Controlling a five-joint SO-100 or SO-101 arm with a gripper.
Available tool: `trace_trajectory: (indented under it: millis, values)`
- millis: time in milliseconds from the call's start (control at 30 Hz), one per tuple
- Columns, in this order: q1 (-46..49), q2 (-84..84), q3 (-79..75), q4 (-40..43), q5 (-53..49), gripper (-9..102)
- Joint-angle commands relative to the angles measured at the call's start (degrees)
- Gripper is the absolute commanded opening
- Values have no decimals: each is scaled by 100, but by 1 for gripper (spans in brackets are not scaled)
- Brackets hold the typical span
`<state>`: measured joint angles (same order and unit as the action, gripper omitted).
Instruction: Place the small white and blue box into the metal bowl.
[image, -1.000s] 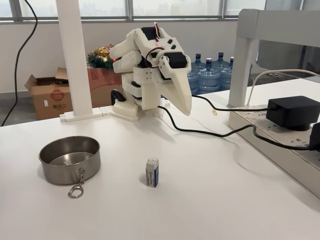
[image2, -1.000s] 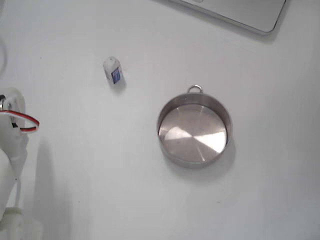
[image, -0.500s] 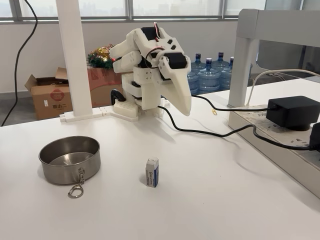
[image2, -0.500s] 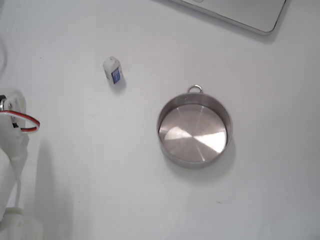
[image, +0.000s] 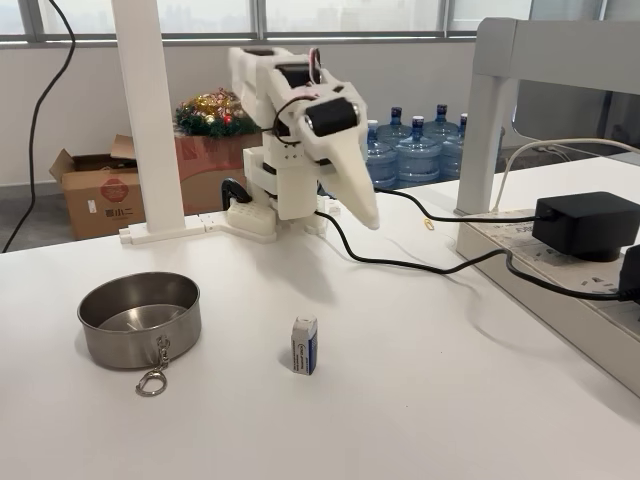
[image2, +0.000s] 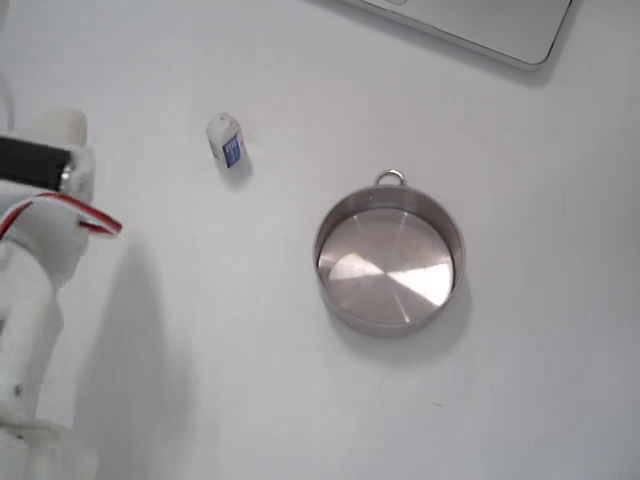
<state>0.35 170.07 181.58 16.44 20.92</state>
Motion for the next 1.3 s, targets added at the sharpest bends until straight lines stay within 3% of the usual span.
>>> trace_trajectory:
  millis: [0,233,433,933,1133,1267]
  values:
    - [343,-1441,264,-2074,1283,-5]
    - [1151,-3973,246,-5168,2733,-5]
    - [1239,-5555,246,-6337,3278,-5]
    - [1503,-6724,229,-6557,6073,-4]
    - [1494,-6882,229,-6565,6354,-4]
    - [1494,-6820,229,-6565,6363,7]
